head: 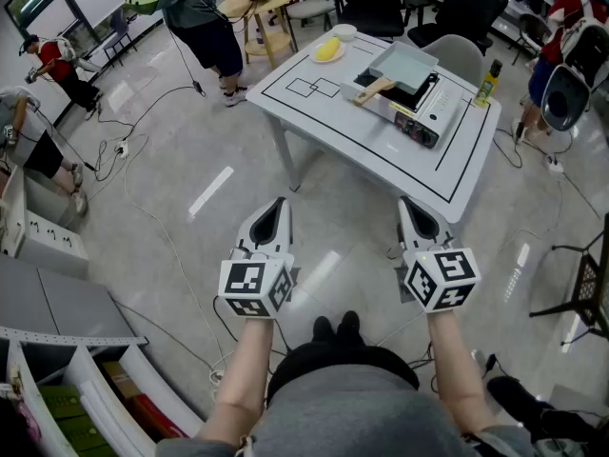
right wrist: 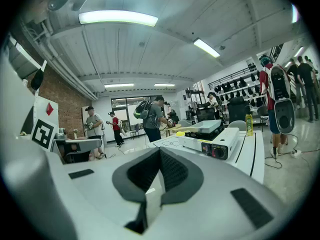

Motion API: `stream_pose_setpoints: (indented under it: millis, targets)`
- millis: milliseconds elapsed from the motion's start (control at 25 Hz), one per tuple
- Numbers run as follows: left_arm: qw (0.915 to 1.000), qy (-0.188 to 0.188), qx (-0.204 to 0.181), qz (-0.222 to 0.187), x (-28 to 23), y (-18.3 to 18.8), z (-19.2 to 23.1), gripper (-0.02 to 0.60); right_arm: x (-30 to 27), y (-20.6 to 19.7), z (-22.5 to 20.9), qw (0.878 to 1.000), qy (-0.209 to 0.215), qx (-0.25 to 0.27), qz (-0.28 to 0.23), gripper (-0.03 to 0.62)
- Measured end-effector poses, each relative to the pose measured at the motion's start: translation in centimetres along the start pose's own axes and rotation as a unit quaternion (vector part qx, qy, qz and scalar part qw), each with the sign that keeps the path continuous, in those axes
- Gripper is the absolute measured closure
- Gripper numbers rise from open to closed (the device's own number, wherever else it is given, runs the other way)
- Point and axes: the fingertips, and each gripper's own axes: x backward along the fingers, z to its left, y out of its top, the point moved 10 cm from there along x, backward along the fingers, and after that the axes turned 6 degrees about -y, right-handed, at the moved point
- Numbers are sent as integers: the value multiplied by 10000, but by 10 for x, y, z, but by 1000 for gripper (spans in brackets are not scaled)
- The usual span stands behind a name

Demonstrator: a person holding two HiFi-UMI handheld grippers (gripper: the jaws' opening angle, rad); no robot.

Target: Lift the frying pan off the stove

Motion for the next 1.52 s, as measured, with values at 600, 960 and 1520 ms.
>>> stream_pose_setpoints:
  millis: [600, 960, 1520]
  targets:
    - [9999, 52, 99, -17, -20, 1, -8, 575, -9, 1, -23, 9994, 198, -245, -119, 591]
    - [9999, 98, 131, -33, -23, 2, -15, 554, -10, 4, -31, 9986, 349, -392, -75, 500]
    - [9994, 273, 199, 62, -29, 0, -20, 440, -16, -1, -48, 9948, 674, -748, 152, 407]
